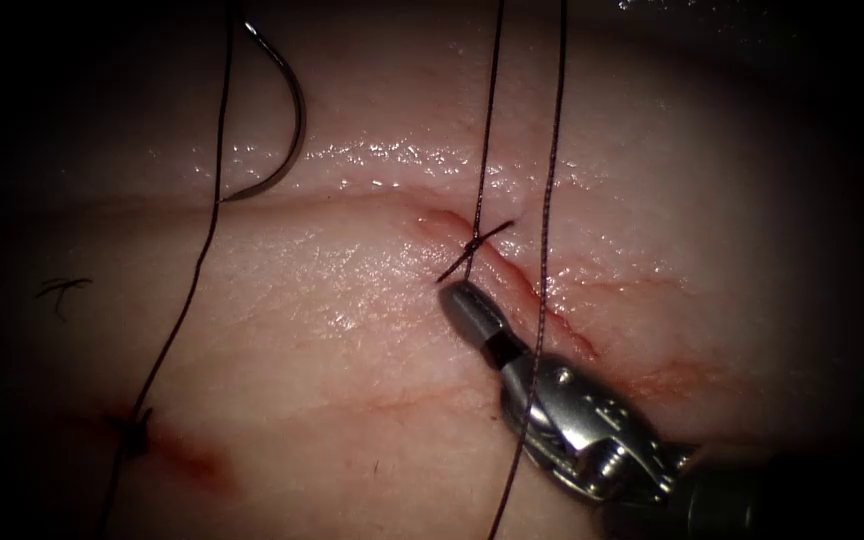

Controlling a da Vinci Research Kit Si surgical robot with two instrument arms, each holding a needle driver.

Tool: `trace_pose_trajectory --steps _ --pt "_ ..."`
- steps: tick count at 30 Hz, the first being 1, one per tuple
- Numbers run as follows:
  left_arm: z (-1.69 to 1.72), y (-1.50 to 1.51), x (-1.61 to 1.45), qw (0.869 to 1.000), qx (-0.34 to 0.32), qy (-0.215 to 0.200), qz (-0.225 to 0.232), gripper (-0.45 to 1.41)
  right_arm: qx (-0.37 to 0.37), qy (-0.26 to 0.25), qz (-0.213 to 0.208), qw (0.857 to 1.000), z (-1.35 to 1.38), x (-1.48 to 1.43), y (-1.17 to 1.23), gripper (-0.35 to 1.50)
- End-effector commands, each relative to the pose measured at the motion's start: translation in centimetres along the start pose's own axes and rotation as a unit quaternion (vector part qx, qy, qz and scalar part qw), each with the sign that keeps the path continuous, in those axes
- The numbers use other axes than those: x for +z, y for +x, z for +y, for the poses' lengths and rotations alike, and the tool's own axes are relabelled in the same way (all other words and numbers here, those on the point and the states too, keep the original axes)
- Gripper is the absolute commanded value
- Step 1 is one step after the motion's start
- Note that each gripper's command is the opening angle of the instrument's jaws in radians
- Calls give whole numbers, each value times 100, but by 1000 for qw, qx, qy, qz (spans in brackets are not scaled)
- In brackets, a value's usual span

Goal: Wound Closure

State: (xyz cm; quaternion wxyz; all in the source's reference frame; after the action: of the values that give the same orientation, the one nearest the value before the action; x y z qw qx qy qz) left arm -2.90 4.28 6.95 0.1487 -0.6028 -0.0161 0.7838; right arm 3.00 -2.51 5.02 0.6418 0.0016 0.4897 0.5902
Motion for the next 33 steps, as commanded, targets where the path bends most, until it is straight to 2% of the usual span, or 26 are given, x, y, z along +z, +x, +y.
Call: trace_pose_trajectory --steps 1,8,19,22,27,32,33 --pt "-6 -2 8 1000 0 3 0 -45 -2 1 -10 1000 -4 3 -15 -35" --pt "-10 -5 14 1000 2 7 -10 -45 -8 2 -20 1000 -3 0 -28 -35" --pt "-15 -6 11 1000 6 19 -22 -45 -8 3 -22 1000 1 -1 -27 -35" --pt "-5 -8 14 1000 8 14 -18 -45 -6 5 -11 1000 0 -1 -22 -35" --pt "24 -10 15 1000 14 0 -8 -45 -15 22 37 999 0 0 -4 -35" --pt "59 -3 5 1000 13 -8 -1 -45 -45 30 68 996 1 2 12 -35" --pt "66 0 0 1000 12 -8 4 -45 -44 31 70 996 2 2 14 -30"
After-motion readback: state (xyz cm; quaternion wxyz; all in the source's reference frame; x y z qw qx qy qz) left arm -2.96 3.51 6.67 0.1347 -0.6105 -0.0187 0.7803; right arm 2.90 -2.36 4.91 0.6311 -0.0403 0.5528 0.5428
